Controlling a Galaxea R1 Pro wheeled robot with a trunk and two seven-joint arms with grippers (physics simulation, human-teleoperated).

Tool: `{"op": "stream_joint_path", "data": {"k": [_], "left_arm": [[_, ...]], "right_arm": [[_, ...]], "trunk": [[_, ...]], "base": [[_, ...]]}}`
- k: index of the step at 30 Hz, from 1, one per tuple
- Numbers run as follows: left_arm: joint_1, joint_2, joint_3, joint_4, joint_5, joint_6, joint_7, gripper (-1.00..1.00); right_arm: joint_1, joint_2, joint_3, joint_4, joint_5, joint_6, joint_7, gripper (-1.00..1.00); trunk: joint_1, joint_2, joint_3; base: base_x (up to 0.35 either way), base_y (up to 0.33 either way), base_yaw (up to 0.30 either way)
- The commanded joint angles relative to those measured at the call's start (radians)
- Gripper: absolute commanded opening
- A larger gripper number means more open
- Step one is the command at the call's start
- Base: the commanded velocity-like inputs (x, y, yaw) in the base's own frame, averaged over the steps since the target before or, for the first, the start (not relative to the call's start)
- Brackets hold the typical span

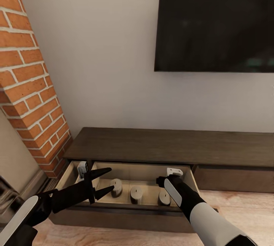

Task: Place each of the two pumpkins and all three candles from the living room inside a cabinet in the living room (use any cabinet), then make sure every cabinet is closed, and position the cauldron so it is next to a table in the living room.

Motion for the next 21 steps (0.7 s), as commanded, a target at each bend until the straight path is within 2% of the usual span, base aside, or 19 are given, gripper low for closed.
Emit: {"op": "stream_joint_path", "data": {"k": [1, 8, 18, 21], "left_arm": [[-0.001, 0.001, -0.001, -0.001, 0.01, 0.001, 0.009, 1.0], [-0.001, 0.001, -0.001, -0.001, 0.01, 0.001, 0.011, 1.0], [-0.001, 0.002, -0.001, -0.001, 0.01, 0.001, 0.011, 1.0], [-0.001, 0.001, -0.001, -0.001, 0.01, 0.001, 0.011, 1.0]], "right_arm": [[-0.001, -0.001, 0.006, -0.002, -0.01, 0.002, -0.009, 1.0], [-0.001, 0.001, 0.006, -0.001, -0.01, 0.002, -0.009, 1.0], [-0.001, 0.002, 0.006, 0.0, -0.009, 0.002, -0.01, 1.0], [-0.001, 0.002, 0.006, 0.0, -0.009, 0.002, -0.01, 1.0]], "trunk": [[-0.004, 0.007, 0.002], [-0.031, 0.056, 0.024], [-0.069, 0.126, 0.056], [-0.081, 0.147, 0.065]], "base": [[-0.11, 0.021, 0.0], [-0.24, 0.096, 0.0], [-0.032, 0.013, 0.0], [-0.188, 0.061, 0.0]]}}
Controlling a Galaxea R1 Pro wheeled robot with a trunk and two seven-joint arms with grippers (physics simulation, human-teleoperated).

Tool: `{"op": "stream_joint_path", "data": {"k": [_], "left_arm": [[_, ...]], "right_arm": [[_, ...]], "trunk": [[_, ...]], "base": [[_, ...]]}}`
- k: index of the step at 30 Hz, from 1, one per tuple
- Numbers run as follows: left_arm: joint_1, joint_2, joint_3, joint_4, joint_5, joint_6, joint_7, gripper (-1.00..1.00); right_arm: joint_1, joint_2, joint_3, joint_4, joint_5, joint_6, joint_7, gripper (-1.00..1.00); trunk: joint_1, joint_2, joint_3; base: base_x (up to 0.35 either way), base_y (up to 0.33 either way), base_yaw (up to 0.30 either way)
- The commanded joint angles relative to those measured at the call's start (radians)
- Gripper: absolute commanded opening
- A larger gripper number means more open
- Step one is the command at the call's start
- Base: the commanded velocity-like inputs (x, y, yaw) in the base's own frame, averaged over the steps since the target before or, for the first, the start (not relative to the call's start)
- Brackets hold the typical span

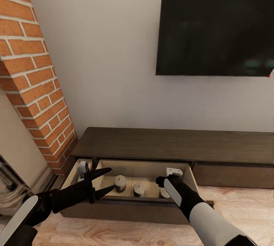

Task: Place each of the two pumpkins and all three candles from the living room inside a cabinet in the living room (use any cabinet), then make sure every cabinet is closed, and position the cauldron so it is next to a table in the living room.

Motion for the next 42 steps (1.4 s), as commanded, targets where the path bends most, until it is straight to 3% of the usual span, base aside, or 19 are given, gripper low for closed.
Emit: {"op": "stream_joint_path", "data": {"k": [1, 24, 30, 35, 39, 42], "left_arm": [[-0.001, 0.0, -0.001, -0.001, 0.01, 0.001, 0.009, 1.0], [-0.001, 0.0, 0.005, 0.004, -0.002, -0.003, 0.026, 1.0], [-0.004, 0.004, 0.034, 0.004, -0.037, -0.008, 0.188, 1.0], [-0.011, 0.004, 0.057, 0.006, -0.054, -0.013, 0.372, 1.0], [-0.017, 0.0, 0.084, 0.005, -0.118, -0.016, 0.481, 1.0], [-0.018, -0.006, 0.099, 0.005, -0.171, -0.017, 0.507, 1.0]], "right_arm": [[-0.001, -0.001, 0.006, -0.001, -0.01, 0.002, -0.01, 1.0], [-0.001, 0.0, 0.006, 0.0, -0.011, 0.003, -0.012, 1.0], [0.002, -0.004, 0.005, -0.002, -0.009, -0.012, -0.011, 1.0], [0.005, -0.005, 0.005, 0.006, -0.008, -0.068, -0.01, 1.0], [0.011, -0.007, 0.007, 0.011, -0.008, -0.113, -0.008, 1.0], [0.035, -0.007, 0.007, 0.012, -0.008, -0.158, -0.006, 1.0]], "trunk": [[-0.004, 0.007, 0.002], [-0.093, 0.168, 0.074], [-0.116, 0.21, 0.093], [-0.135, 0.245, 0.109], [-0.146, 0.266, 0.118], [-0.146, 0.266, 0.118]], "base": [[-0.264, 0.099, 0.0], [-0.314, 0.054, 0.0], [-0.266, 0.0, 0.0], [-0.17, 0.0, 0.0], [-0.045, 0.0, 0.0], [-0.011, 0.0, 0.0]]}}
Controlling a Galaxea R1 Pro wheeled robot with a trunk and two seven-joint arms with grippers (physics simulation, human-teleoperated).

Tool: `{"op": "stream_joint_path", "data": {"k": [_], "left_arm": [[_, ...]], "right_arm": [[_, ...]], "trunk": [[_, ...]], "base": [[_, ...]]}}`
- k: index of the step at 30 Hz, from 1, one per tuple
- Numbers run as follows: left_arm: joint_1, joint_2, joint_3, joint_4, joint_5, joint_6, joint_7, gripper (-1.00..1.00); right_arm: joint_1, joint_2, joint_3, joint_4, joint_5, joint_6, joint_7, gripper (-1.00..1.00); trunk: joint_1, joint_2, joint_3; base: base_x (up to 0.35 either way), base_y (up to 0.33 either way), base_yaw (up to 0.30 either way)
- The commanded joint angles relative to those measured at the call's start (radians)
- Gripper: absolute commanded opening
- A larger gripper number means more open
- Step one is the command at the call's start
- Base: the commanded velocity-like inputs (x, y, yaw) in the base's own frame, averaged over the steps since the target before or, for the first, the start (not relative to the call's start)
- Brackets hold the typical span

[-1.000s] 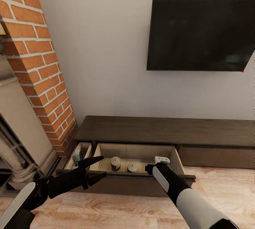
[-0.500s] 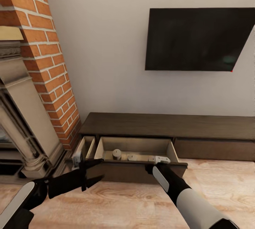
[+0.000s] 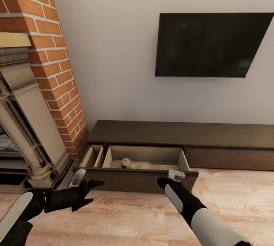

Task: Place each of the two pumpkins and all three candles from the living room inside a cabinet in the living room (use any cabinet), then make sure every cabinet is closed, and position the cauldron so it is next to a table in the living room.

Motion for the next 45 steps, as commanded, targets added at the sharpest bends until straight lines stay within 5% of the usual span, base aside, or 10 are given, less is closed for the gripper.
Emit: {"op": "stream_joint_path", "data": {"k": [1, 4, 6, 11, 13, 18, 24, 28, 32, 45], "left_arm": [[-0.001, -0.001, 0.005, 0.002, -0.028, -0.002, 0.016, 1.0], [0.001, -0.004, 0.009, 0.004, -0.174, -0.02, 0.018, 1.0], [0.001, -0.03, -0.002, 0.005, -0.339, -0.068, 0.022, 1.0], [0.005, -0.144, -0.074, 0.011, -0.698, -0.144, 0.025, 1.0], [0.01, -0.211, -0.12, 0.044, -0.882, -0.224, 0.024, 1.0], [0.013, -0.267, -0.234, 0.192, -1.123, -0.47, 0.021, 1.0], [0.012, -0.275, -0.358, 0.467, -1.191, -0.825, -0.01, 1.0], [0.012, -0.273, -0.477, 0.568, -1.207, -1.033, -0.043, 1.0], [0.012, -0.274, -0.516, 0.59, -1.21, -1.09, -0.046, 1.0], [0.012, -0.275, -0.562, 0.709, -1.213, -1.256, -0.059, 1.0]], "right_arm": [[0.012, -0.001, 0.007, -0.002, -0.006, -0.013, -0.004, 1.0], [0.05, -0.001, 0.018, -0.001, 0.015, -0.05, 0.019, 1.0], [0.078, -0.001, 0.035, 0.0, 0.052, -0.094, 0.039, 1.0], [0.12, 0.002, 0.047, 0.019, 0.084, -0.157, 0.049, 1.0], [0.125, 0.006, 0.049, 0.041, 0.088, -0.182, 0.05, 1.0], [0.131, 0.009, 0.075, 0.064, 0.089, -0.226, 0.05, 1.0], [0.154, 0.01, 0.101, 0.136, 0.09, -0.346, 0.051, 1.0], [0.158, 0.01, 0.107, 0.243, 0.091, -0.521, 0.051, 1.0], [0.159, 0.012, 0.116, 0.331, 0.094, -0.643, 0.052, 1.0], [0.161, 0.025, 0.176, 0.358, 0.132, -0.784, 0.108, 1.0]], "trunk": [[0.0, -0.001, -0.001], [0.0, -0.001, -0.001], [0.0, -0.001, -0.001], [0.0, -0.001, -0.001], [0.0, -0.001, -0.001], [0.0, -0.001, -0.001], [0.0, -0.001, -0.001], [0.0, -0.001, -0.001], [0.0, -0.001, -0.001], [0.0, -0.001, -0.001]], "base": [[-0.005, 0.0, 0.0], [-0.002, 0.0, 0.0], [0.0, 0.0, 0.0], [0.0, 0.0, 0.0], [0.0, 0.0, 0.0], [0.0, 0.0, 0.0], [0.0, 0.0, 0.0], [0.0, 0.0, 0.0], [0.0, 0.0, 0.0], [0.0, 0.0, 0.0]]}}
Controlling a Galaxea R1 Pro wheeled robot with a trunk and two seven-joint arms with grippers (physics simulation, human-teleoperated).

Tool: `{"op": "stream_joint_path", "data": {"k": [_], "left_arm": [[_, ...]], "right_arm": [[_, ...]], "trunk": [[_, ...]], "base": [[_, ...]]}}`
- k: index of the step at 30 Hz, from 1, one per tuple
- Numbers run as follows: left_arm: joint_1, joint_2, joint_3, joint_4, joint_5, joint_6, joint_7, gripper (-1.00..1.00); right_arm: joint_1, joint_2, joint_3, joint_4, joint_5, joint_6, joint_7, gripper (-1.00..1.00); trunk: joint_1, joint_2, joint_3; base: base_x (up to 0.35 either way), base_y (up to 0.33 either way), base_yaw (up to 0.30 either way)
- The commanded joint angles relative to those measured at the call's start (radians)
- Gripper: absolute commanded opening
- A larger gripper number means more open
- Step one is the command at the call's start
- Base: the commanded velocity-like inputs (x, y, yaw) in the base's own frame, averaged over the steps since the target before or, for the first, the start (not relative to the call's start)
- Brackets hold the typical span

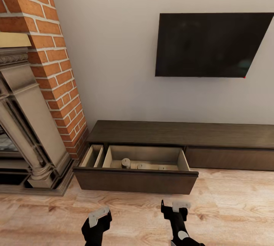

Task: Place each of the two pumpkins and all three candles from the living room inside a cabinet in the living room (use any cabinet), then make sure every cabinet is closed, and position the cauldron so it is next to a table in the living room.

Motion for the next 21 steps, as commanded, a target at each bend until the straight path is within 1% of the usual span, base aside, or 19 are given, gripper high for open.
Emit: {"op": "stream_joint_path", "data": {"k": [1, 4, 5, 8, 12, 14, 18, 21], "left_arm": [[-0.001, 0.002, -0.008, 0.0, 0.01, -0.008, 0.006, 1.0], [-0.001, 0.002, -0.012, 0.001, 0.01, -0.011, 0.005, 1.0], [-0.001, 0.002, -0.02, 0.001, 0.01, -0.011, 0.005, 1.0], [-0.001, 0.002, -0.038, 0.001, 0.011, -0.012, 0.005, 1.0], [-0.001, 0.002, -0.06, 0.002, 0.01, -0.013, 0.005, 1.0], [-0.001, 0.003, -0.071, 0.005, 0.009, -0.014, 0.005, 1.0], [-0.001, 0.004, -0.077, 0.014, 0.009, -0.015, 0.005, 1.0], [-0.001, 0.003, -0.078, 0.02, 0.009, -0.015, 0.005, 1.0]], "right_arm": [[0.003, 0.0, 0.009, 0.005, -0.005, -0.016, 0.011, 1.0], [0.012, 0.001, 0.009, 0.014, -0.005, -0.053, 0.038, 1.0], [0.014, 0.001, 0.009, 0.017, -0.004, -0.077, 0.045, 1.0], [0.017, 0.001, 0.009, 0.019, -0.004, -0.103, 0.052, 1.0], [0.018, 0.001, 0.01, 0.02, -0.003, -0.115, 0.056, 1.0], [0.018, 0.0, 0.01, 0.02, -0.003, -0.117, 0.073, 1.0], [0.018, 0.0, 0.01, 0.02, -0.003, -0.118, 0.112, 1.0], [0.018, 0.0, 0.01, 0.021, -0.003, -0.117, 0.121, 1.0]], "trunk": [[0.0, 0.0, -0.001], [0.0, 0.0, -0.001], [0.0, 0.0, -0.001], [0.0, 0.0, -0.001], [0.0, 0.0, -0.001], [0.0, 0.0, -0.001], [0.0, 0.0, -0.001], [0.0, 0.0, -0.001]], "base": [[0.0, 0.0, 0.0], [0.0, 0.0, 0.0], [0.0, 0.0, 0.0], [0.0, 0.0, 0.0], [0.0, 0.0, 0.0], [0.043, 0.017, 0.0], [0.161, 0.1, 0.0], [0.089, 0.045, 0.0]]}}
